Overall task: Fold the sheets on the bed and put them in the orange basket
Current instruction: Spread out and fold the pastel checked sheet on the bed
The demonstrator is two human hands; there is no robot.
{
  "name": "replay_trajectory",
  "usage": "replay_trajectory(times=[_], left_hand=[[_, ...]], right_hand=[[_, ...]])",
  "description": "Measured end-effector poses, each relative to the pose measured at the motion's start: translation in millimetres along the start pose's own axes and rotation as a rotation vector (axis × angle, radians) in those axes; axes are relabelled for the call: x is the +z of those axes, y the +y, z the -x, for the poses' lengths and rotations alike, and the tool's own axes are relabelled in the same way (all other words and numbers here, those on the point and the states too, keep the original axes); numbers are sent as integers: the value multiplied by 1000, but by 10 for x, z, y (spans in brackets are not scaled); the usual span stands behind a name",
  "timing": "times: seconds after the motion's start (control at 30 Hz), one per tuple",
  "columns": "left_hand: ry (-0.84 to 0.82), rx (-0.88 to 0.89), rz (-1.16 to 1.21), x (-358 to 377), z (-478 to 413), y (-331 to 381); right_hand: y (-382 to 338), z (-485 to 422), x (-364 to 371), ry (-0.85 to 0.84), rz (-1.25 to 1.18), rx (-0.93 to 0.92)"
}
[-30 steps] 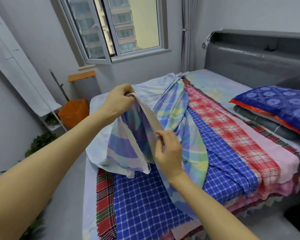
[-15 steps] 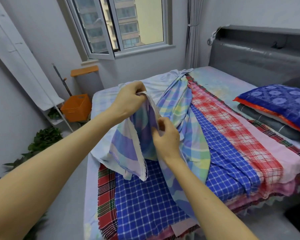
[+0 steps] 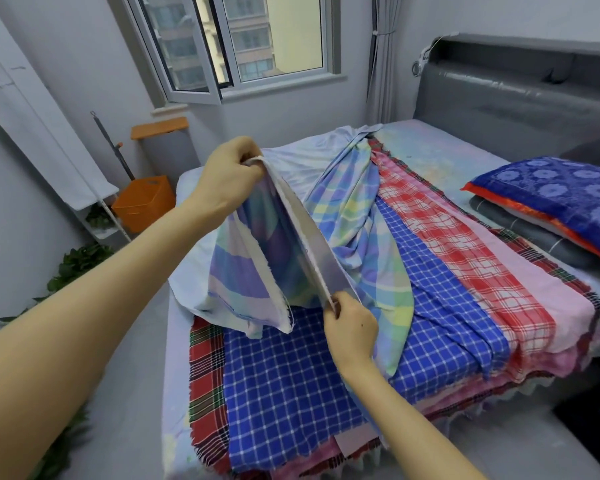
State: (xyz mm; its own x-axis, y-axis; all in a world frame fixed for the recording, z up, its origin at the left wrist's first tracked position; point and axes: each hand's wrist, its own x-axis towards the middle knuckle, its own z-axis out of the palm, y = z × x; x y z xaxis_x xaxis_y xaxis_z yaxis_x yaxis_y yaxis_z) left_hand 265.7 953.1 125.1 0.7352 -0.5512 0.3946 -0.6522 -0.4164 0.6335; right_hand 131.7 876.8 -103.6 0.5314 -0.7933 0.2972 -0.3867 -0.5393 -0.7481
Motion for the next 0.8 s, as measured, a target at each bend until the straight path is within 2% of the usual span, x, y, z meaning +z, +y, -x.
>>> replay_trajectory(times=[0.1, 0.23, 0.3, 0.37, 0.43, 0.6, 0.8], left_hand=[[-7, 7, -14, 9, 7, -63], [-1, -3, 25, -23, 7, -129], [-2, -10, 29, -52, 9, -149], [-10, -2, 9, -73, 24, -151], [-13, 15, 4, -93, 48, -147], [-20, -32, -1, -117, 163, -308], [15, -213, 81, -148, 244, -585]], right_hand=[[198, -84, -65, 71, 87, 4], [349, -227, -142, 108, 346, -7], [427, -279, -141, 97, 354, -71], [492, -333, -149, 80, 239, -78], [545, -378, -168, 51, 99, 14], [557, -442, -349, 138, -287, 164], [713, -261, -533, -200, -348, 26]])
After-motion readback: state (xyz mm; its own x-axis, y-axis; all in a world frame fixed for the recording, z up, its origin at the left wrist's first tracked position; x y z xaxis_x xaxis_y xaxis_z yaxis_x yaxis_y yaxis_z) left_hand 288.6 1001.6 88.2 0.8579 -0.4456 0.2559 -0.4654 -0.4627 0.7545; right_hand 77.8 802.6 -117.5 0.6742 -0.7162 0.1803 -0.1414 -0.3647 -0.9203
